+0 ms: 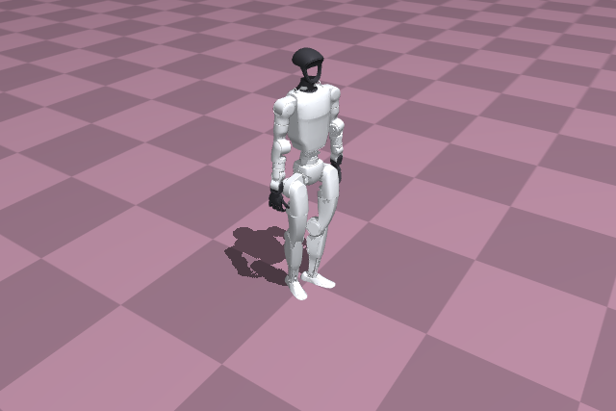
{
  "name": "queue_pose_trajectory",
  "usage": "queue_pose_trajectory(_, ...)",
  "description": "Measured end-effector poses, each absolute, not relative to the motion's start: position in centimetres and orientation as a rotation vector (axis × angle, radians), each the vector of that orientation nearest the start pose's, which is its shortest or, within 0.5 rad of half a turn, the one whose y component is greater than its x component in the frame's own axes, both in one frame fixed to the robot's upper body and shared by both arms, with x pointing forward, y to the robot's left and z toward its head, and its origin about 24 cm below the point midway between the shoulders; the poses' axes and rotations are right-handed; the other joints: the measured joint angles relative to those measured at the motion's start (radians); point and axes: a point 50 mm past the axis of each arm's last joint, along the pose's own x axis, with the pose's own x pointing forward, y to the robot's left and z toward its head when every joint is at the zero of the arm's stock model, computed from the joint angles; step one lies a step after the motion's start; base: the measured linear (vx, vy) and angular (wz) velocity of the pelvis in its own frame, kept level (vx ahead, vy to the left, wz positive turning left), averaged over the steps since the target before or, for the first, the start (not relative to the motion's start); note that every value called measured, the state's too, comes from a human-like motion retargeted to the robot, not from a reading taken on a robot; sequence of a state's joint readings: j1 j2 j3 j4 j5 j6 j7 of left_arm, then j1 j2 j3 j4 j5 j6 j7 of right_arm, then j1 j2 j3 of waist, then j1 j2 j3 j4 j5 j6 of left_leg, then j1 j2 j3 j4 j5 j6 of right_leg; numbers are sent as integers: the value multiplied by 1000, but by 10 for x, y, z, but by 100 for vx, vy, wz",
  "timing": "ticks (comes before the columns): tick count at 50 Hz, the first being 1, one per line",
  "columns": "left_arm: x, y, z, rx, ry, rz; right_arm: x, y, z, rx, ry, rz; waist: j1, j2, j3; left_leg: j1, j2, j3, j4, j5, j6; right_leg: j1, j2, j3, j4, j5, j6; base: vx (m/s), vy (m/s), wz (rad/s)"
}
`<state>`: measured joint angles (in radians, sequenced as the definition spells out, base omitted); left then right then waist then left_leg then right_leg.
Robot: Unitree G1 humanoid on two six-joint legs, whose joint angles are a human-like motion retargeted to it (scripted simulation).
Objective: In place motions
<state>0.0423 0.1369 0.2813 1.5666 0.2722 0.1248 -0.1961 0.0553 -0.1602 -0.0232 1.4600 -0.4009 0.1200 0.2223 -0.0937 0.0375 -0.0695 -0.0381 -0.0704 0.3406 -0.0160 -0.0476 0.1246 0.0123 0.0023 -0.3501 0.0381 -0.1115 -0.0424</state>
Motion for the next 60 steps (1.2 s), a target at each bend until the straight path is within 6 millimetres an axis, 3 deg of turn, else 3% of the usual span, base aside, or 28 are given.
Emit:
queue_pose_trajectory(14, -21, 199, -175, -138, 1744, -41, -6, -207, -176, -185, 1686, 323, -21, 7, -6, -4, 2, 2, 0, 1, -1, -3, 4, -2, -6, 1, -3, 0, 0, 0)
queue_pose_trajectory(31, -22, 183, -177, -170, 1736, -137, -5, -206, -177, -223, 1691, 347, -17, 11, -9, -10, -3, -6, -1, 4, 3, -3, 3, -6, -8, 0, -3, 0, 0, 0)
queue_pose_trajectory(60, -24, 183, -177, -195, 1738, -29, -4, -202, -178, -252, 1679, 339, -25, 6, -1, -23, -7, -26, 2, 11, 5, -5, -2, -25, -11, 1, -1, 0, 0, 0)
